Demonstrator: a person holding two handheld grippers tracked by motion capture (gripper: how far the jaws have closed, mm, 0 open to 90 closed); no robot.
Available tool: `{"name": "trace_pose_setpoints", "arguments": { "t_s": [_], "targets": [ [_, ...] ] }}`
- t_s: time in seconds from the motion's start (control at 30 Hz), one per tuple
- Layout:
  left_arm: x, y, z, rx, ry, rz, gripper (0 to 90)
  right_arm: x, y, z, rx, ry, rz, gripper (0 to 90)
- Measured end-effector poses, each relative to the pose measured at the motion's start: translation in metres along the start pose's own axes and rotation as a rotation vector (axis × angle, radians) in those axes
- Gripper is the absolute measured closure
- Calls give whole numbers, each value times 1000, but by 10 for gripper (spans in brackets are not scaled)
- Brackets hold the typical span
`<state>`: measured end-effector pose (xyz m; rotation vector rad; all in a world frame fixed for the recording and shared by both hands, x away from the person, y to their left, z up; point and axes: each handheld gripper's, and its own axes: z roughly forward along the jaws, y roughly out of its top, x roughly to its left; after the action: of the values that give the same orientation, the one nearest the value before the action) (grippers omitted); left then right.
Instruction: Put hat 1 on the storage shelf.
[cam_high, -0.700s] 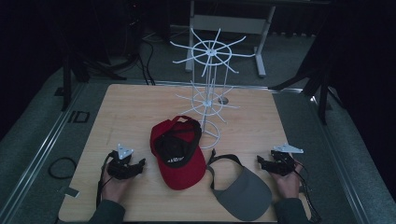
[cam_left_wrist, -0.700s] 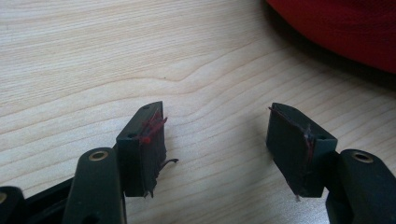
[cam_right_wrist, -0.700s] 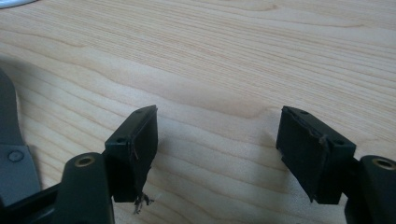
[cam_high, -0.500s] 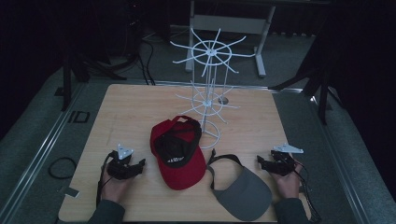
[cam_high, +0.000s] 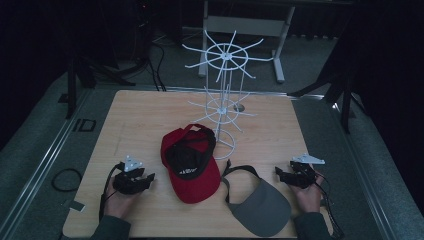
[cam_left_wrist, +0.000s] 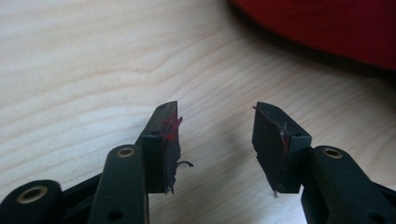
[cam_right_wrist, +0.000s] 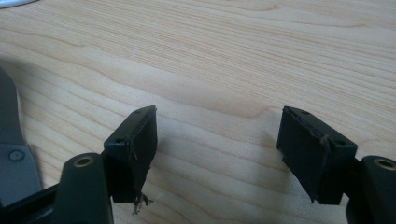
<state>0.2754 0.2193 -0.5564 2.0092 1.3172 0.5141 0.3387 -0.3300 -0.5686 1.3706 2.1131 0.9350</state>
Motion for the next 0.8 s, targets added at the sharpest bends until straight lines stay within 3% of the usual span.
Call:
{"name": "trace_pose_setpoints", "arguments": {
  "t_s": [0.17, 0.4, 0.8],
  "targets": [
    [-8, 6, -13, -37, -15, 32, 465, 0, 0, 0, 0, 0, 0, 287],
    [-10, 7, -27, -61, -51, 17, 436, 0, 0, 0, 0, 1, 0, 286],
    [-26, 18, -45, -112, -158, 45, 399, 0, 0, 0, 0, 1, -1, 285]
  ]
}}
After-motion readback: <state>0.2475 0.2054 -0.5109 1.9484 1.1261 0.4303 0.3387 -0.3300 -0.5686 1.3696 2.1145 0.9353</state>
